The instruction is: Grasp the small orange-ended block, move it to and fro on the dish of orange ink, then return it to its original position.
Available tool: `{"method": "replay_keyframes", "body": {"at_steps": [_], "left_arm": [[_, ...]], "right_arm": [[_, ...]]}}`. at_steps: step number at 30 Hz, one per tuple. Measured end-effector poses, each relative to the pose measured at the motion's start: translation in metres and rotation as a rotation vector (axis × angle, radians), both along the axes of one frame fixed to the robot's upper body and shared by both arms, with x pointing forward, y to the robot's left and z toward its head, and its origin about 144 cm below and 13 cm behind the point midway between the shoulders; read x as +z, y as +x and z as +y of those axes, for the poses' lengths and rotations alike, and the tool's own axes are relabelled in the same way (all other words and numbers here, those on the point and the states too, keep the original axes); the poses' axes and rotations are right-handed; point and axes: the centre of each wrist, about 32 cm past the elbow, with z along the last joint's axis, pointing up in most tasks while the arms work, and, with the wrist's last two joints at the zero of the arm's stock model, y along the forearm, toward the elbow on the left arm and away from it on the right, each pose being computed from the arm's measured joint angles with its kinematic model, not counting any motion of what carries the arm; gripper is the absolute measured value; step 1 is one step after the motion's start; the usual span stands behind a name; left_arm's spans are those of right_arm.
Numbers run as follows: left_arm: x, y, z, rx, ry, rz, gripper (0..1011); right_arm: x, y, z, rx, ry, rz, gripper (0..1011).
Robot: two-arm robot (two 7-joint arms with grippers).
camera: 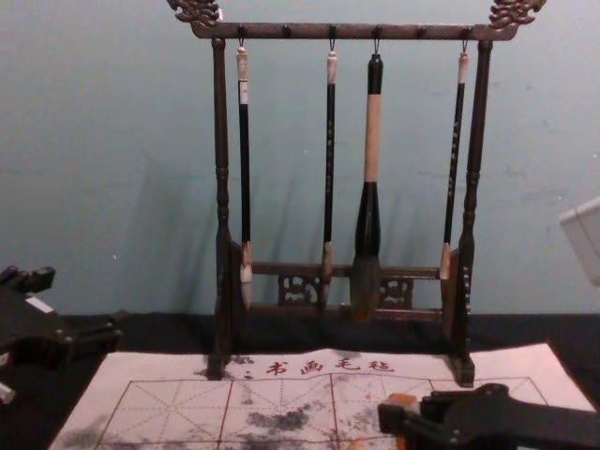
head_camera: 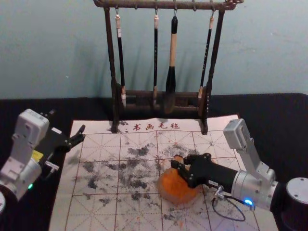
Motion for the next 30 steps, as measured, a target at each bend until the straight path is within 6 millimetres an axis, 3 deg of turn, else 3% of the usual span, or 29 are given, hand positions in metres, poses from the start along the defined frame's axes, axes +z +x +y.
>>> {"method": "replay_keyframes", "body": {"at_steps": [17, 30], "left_arm": [[0.0, 0.0, 0.0, 0.0, 0.0, 0.0, 1002], [0.0, 0.0, 0.0, 0.0, 0.0, 0.0, 1002]], "right_arm": [[0.003, -0.006, -0.014, -0.04, 0.003, -0.001, 91], [0.002, -0.017, -0.008, 0.015, 0.01, 0.02, 91]]}}
